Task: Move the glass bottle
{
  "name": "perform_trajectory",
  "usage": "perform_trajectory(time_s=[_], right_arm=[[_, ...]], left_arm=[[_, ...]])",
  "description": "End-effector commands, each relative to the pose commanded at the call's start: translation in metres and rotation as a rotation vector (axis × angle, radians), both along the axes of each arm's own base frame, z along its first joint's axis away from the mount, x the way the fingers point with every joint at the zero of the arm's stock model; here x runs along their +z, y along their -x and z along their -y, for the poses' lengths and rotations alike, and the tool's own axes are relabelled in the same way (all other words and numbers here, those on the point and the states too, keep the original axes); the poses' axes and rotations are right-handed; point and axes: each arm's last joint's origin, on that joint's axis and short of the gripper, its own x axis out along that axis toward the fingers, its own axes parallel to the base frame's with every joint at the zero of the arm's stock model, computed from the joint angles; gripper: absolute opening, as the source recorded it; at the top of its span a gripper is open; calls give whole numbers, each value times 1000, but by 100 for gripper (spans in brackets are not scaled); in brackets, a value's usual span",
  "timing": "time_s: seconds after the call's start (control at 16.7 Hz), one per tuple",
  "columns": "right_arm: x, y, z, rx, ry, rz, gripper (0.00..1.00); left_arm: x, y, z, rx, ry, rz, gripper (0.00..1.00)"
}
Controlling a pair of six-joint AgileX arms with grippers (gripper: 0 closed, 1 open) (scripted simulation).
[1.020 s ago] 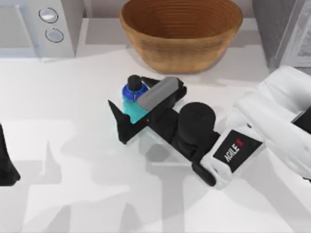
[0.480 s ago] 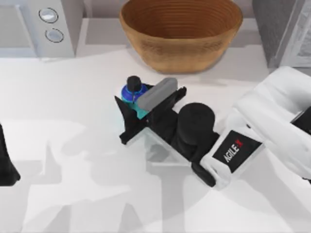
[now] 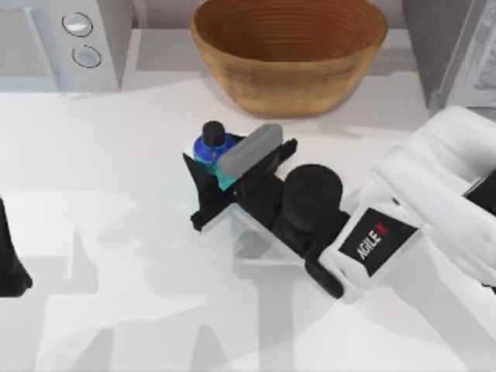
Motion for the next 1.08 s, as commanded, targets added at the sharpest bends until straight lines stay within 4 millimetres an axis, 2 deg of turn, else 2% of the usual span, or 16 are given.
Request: perform_trajectory(time_s=[0.36,0.42,0.54,0.66,0.84,0.96,1.08], right_arm=[[1,-1,2,-4,-1,1,0],[1,-3,6,-4,-3,2,0],[2,-11,28,-3,-5,4,0],[3,-20,65,-1,-3,1,0],[5,-29,143,-6,1,-12,0],[9,-24,203,-17,1,-21,0],[15,-10,257,-28,-1,-25,0]], left_arm=[[0,0,0,0,0,0,100],[0,0,0,0,0,0,100],[0,0,0,0,0,0,100],[0,0,0,0,0,0,100],[0,0,0,0,0,0,100],[0,0,0,0,0,0,100],[0,0,0,0,0,0,100]])
